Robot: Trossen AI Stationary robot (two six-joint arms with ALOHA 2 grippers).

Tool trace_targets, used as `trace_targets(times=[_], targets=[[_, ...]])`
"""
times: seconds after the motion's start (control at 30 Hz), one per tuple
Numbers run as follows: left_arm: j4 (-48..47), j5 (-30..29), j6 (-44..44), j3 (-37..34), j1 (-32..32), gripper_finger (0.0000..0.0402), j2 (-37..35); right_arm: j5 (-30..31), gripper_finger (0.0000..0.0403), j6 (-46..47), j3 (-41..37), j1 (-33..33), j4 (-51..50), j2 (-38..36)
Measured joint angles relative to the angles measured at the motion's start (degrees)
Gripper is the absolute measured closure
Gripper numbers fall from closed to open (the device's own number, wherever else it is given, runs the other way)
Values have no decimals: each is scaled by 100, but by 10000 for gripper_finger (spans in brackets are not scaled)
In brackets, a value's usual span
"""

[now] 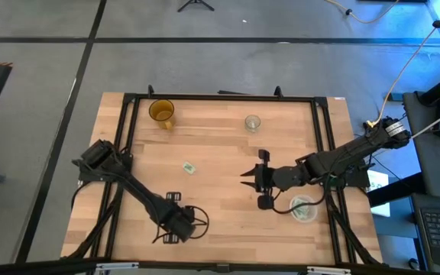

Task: Pick and place Stevia / Truvia into bins
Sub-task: Put the stevia packet into the transparent container

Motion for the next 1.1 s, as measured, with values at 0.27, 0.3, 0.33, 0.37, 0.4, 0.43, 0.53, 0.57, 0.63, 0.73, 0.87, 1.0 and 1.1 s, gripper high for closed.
trace_targets(times=[0.27,0.3,0.33,0.37,0.4,0.43,0.53,0.57,0.63,0.73,0.87,1.0,1.1], targets=[[536,48,-120,-249,64,399,-53,-25,297,96,2,2,-167,0],[544,85,-116,-250,104,400,-51,-94,297,96,2,2,-176,0],[565,108,-86,-250,144,400,-48,-214,297,97,2,2,-180,0],[592,120,-28,-250,191,400,-46,-331,297,98,2,2,-182,0],[624,124,27,-250,250,400,-44,-451,297,96,2,2,-195,0],[667,121,93,-250,310,400,-42,-519,297,96,2,2,-218,0],[835,42,298,-254,514,399,-31,-592,297,97,2,7,-407,0],[912,29,378,-259,584,399,-27,-591,297,96,2,4,-484,0],[1131,-70,548,-261,740,400,-24,-588,297,98,2,4,-574,0],[1435,-290,749,-265,994,399,-8,-588,297,139,2,2,-693,0],[1740,-501,1073,-269,1317,400,57,-600,297,376,2,5,-985,0],[2164,-580,1385,-261,1623,399,247,-674,297,539,2,15,-1346,0],[2768,-533,1516,-248,1828,400,455,-680,297,540,2,17,-1534,0]])
